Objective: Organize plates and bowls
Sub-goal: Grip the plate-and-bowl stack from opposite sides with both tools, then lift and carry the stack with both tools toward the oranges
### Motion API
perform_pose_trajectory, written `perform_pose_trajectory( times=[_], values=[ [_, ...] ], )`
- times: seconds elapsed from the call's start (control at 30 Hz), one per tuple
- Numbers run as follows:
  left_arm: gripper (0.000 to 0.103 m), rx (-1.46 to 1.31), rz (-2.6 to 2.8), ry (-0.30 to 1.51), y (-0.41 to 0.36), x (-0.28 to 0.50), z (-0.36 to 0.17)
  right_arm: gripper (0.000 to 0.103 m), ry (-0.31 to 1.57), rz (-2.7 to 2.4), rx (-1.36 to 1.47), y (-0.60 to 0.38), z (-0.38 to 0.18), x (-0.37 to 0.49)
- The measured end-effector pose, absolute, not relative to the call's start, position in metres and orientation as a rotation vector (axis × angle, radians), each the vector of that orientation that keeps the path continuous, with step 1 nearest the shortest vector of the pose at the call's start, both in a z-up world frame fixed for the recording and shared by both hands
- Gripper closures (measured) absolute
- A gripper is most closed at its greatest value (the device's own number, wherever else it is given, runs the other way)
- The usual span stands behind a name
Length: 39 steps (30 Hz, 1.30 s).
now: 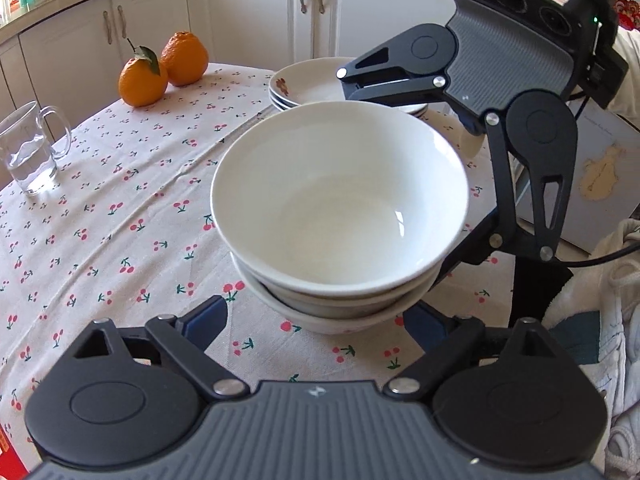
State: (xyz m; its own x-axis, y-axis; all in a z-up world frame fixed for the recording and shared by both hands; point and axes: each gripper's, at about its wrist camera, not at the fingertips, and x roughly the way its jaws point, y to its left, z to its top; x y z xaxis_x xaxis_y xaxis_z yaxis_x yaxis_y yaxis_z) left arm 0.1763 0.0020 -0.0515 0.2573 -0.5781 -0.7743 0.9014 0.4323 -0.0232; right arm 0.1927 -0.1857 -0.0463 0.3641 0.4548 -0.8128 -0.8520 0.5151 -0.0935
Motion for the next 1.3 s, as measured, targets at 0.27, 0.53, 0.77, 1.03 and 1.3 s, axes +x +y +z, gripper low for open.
perform_pose_trajectory(
  times=[0.27,0.53,0.77,1.03,1.3],
  values=[
    [0.015,0.483,-1.120,0.805,0.000,0.181,-0.050,0.011,0.842,0.952,-0.561,-0.186,-0.047,0.200],
    [0.021,0.482,-1.149,0.803,-0.001,0.182,-0.051,0.016,0.851,0.973,-0.549,-0.188,-0.045,0.199],
    [0.021,0.485,-1.138,0.795,-0.002,0.180,-0.051,0.016,0.854,0.975,-0.541,-0.187,-0.046,0.201],
    [0.021,0.489,-1.124,0.797,-0.008,0.174,-0.045,0.016,0.854,0.984,-0.528,-0.191,-0.045,0.200],
    [0.021,0.501,-1.116,0.766,-0.030,0.171,-0.027,0.016,0.828,0.987,-0.513,-0.209,-0.032,0.199]
  ],
)
